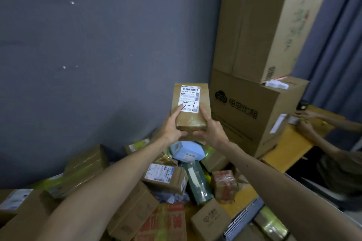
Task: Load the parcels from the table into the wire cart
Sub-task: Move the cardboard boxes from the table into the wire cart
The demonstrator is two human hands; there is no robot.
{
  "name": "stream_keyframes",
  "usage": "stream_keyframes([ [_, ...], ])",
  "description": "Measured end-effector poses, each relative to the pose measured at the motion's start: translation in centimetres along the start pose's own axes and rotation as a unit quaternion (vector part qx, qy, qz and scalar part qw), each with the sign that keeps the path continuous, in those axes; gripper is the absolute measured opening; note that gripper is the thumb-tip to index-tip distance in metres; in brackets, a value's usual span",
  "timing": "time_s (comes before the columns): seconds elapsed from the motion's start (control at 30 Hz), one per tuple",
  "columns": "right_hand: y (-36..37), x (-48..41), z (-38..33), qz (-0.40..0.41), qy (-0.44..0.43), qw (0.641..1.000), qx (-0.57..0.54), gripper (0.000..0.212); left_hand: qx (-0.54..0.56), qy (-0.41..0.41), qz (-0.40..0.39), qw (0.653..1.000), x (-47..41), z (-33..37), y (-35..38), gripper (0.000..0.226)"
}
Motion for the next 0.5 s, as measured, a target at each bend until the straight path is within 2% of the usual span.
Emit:
stream_keyframes([
  [0.2,-5.1,8.0,2.2,0.025,0.053,0.997,0.041,0.103,0.034,0.046,-0.112,0.992,3.0,2.0,7.6,0.097],
  [0.37,-11.0,14.5,4.3,0.065,0.101,0.988,0.094,0.101,-0.011,0.076,-0.148,0.986,5.8,5.3,14.8,0.104],
  [0.5,-15.0,20.8,6.2,0.099,0.137,0.979,0.115,0.106,-0.046,0.118,-0.175,0.976,7.9,7.7,21.1,0.105],
])
Point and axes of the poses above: each hand's wrist, its own x-axis away from the middle knuckle, its own y-axis out of the palm, z = x × y, the point moved 7 cm from there along -x, towards the middle knuckle, and after that the axes turned 13 degrees about -y, right-handed, at the moved point
